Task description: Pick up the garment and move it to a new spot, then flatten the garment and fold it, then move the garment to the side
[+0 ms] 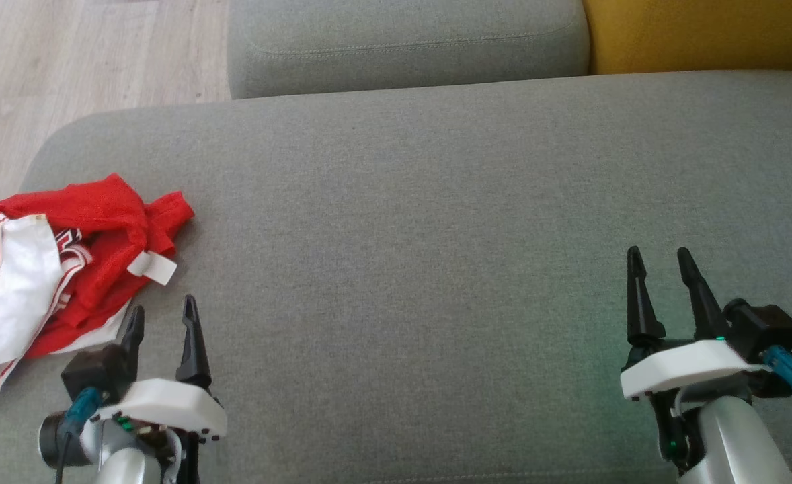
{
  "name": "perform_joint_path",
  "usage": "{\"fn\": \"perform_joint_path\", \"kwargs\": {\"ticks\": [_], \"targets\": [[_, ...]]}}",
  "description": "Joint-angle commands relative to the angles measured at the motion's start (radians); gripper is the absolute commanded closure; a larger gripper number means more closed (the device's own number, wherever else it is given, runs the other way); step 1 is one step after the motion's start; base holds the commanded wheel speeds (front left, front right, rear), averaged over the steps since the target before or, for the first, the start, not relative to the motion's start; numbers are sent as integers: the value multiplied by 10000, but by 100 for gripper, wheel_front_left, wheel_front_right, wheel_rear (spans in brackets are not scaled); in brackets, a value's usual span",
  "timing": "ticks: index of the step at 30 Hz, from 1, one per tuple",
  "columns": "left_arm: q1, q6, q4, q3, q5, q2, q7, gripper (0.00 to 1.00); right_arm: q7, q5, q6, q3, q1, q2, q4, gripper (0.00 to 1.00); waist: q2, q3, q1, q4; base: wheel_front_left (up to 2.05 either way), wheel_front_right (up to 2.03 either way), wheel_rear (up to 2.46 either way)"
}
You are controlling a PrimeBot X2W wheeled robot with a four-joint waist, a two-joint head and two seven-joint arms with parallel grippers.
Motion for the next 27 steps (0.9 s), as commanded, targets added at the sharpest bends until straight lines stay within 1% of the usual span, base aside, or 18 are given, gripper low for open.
{"fn": "perform_joint_path", "kwargs": {"ticks": [1, 4, 14, 27], "targets": [[-514, 79, -274, 301, 321, 155, -160, 0, -174, -304, 69, 155, -472, -67, -266, 0, 0, -5, 0, -1, 0, 0, 0], [-480, 99, -263, 406, 515, 103, -248, 0, -263, -583, 71, 102, -483, -68, -235, 0, 0, -25, 0, -2, 0, 0, 0], [-448, 158, -485, 555, 1815, 12, -559, 0, -577, -1690, 77, -68, -566, -72, -330, 0, 0, -2, 0, -2, 0, 0, 0], [-436, -39, -430, 766, 1629, -63, -559, 0, -577, -1456, 77, 100, -579, -72, -333, 0, 0, 46, 0, 57, 0, 0, 0]]}}
